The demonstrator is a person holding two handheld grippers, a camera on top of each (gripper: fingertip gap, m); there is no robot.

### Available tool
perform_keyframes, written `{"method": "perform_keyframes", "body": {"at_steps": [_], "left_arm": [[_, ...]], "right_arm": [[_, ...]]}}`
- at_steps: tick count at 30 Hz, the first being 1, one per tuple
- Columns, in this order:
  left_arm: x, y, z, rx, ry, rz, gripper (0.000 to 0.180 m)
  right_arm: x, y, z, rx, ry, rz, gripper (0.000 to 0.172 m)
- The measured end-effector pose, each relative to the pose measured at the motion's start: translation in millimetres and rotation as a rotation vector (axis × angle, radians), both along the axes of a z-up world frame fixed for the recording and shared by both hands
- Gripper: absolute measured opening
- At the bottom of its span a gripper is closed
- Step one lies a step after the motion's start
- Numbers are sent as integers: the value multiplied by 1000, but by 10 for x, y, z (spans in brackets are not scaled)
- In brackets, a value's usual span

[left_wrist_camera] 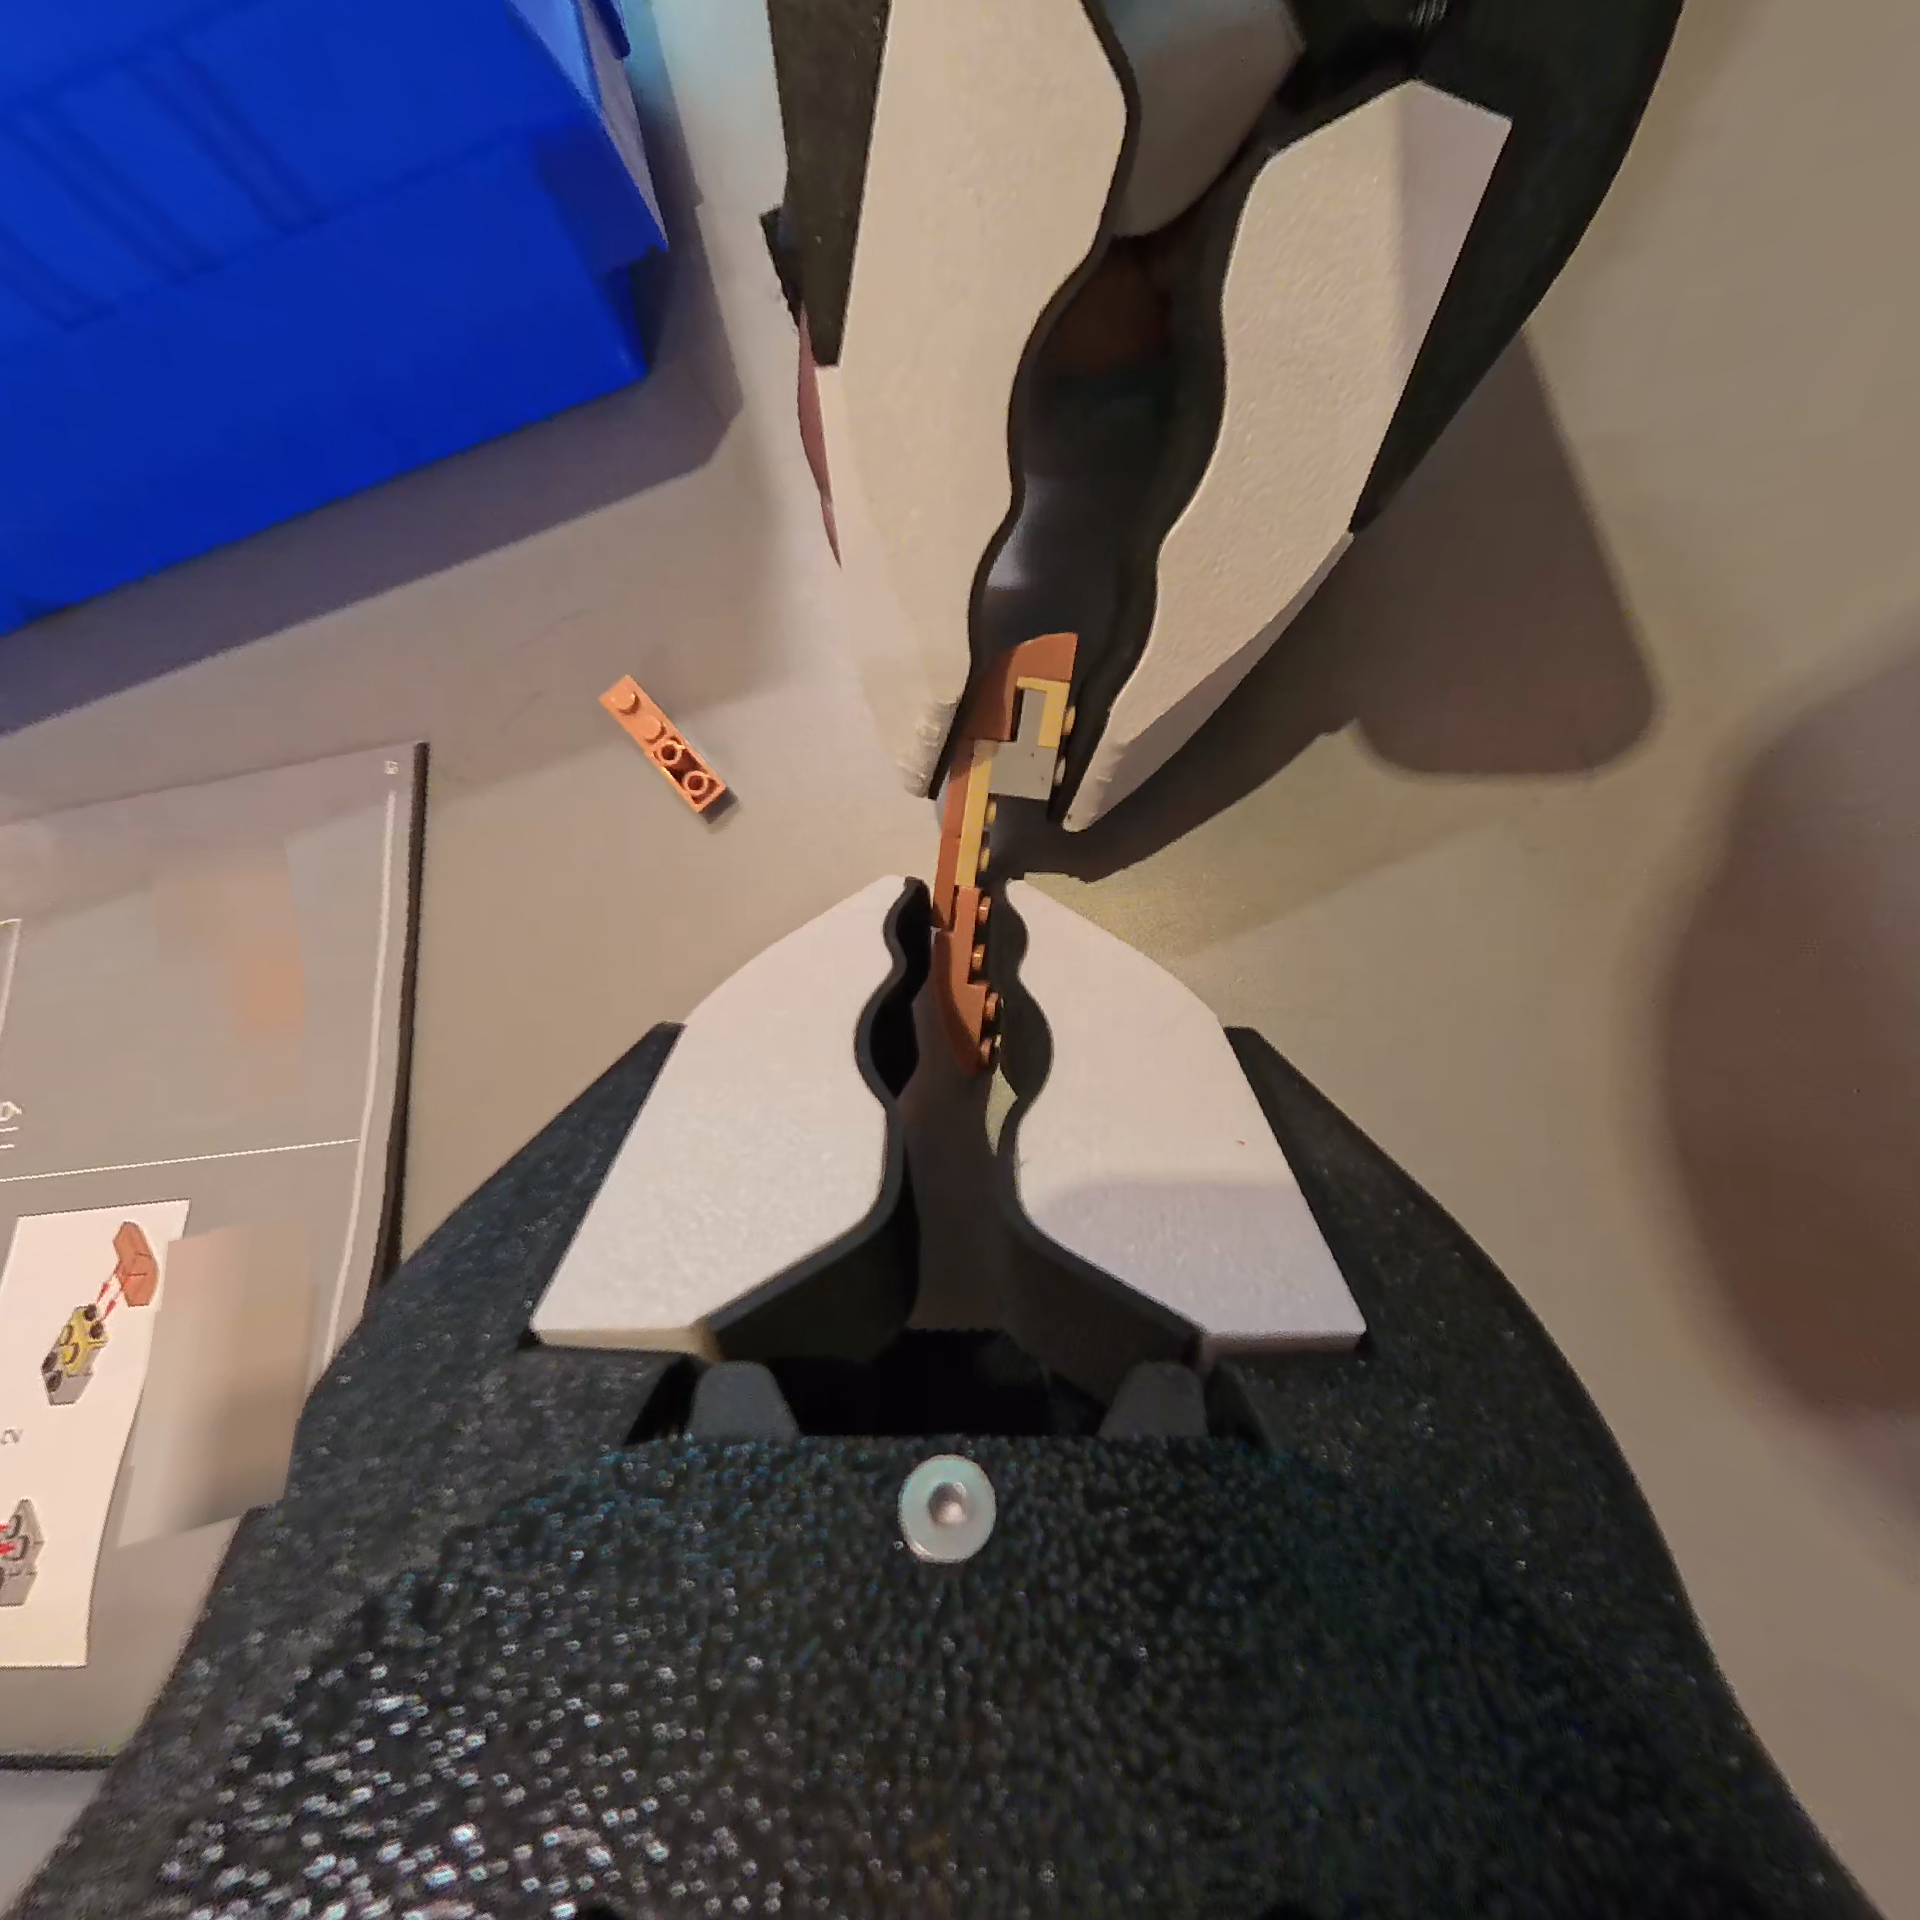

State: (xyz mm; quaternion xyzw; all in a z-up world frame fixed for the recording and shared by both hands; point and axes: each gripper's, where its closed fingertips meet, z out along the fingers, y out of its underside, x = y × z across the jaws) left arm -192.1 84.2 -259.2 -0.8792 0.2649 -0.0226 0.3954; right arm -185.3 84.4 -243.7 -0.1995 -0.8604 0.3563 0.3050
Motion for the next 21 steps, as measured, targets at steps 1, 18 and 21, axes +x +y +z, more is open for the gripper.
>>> {"method": "perform_keyframes", "body": {"at_steps": [1,18,21], "left_arm": [[1,-2,0,0,-1,-2,11],[-18,24,104,61,-19,-3,9],[-14,24,116,67,0,-9,9]], "right_arm": [[1,-1,2,-2,-1,1,19],[-15,21,109,-82,23,-6,19],[-30,35,121,-81,31,-14,20]]}}
